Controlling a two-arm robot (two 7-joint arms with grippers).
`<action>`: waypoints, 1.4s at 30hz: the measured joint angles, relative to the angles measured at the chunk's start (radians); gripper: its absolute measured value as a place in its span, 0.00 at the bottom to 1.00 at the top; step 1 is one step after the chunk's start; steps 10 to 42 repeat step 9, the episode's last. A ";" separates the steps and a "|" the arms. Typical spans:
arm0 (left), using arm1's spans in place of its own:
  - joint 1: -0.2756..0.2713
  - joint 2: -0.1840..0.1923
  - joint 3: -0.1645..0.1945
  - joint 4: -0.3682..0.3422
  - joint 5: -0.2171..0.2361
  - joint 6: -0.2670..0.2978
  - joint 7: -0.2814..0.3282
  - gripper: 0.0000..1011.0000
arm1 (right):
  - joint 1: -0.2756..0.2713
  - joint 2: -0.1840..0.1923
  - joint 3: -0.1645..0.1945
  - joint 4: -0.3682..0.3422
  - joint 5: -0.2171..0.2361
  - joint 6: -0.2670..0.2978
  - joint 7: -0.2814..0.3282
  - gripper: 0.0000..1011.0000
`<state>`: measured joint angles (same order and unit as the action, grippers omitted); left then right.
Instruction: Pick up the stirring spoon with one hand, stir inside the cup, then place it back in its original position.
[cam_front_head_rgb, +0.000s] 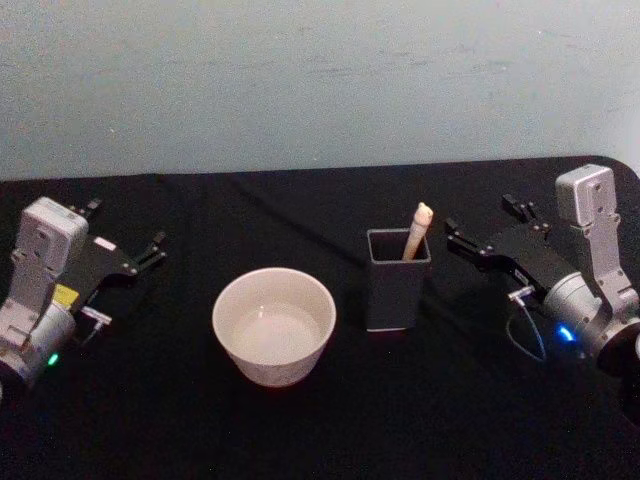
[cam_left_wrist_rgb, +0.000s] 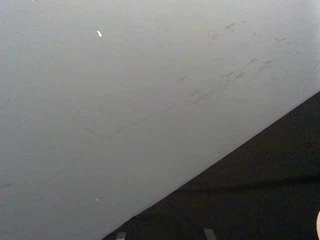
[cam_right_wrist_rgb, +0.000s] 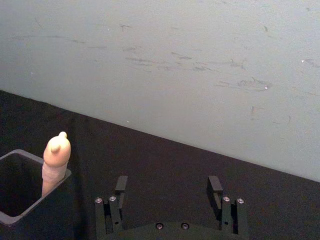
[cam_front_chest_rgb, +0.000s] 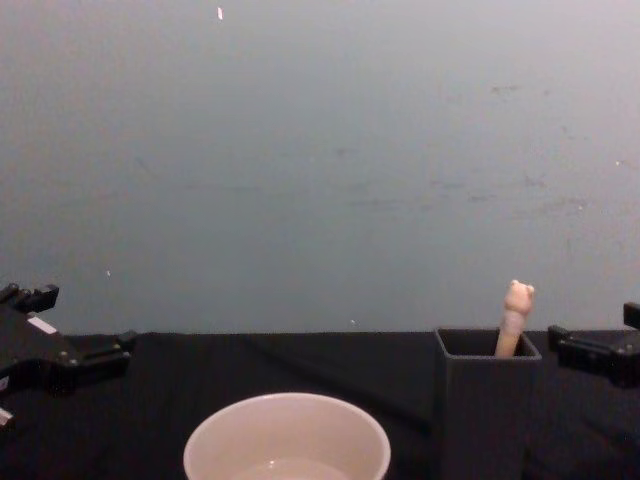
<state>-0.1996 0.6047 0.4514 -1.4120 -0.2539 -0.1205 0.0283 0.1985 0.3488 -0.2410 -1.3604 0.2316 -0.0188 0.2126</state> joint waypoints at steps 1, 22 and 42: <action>0.000 0.000 0.000 0.000 0.000 0.000 0.000 0.99 | 0.000 0.000 0.000 0.000 0.000 0.000 0.000 0.99; 0.000 0.000 0.000 0.000 0.000 0.000 0.000 0.99 | 0.000 0.000 0.000 0.000 0.000 0.000 0.000 0.99; 0.000 0.000 0.000 0.000 0.000 0.000 0.000 0.99 | 0.000 0.000 0.000 0.000 0.000 0.000 0.000 0.99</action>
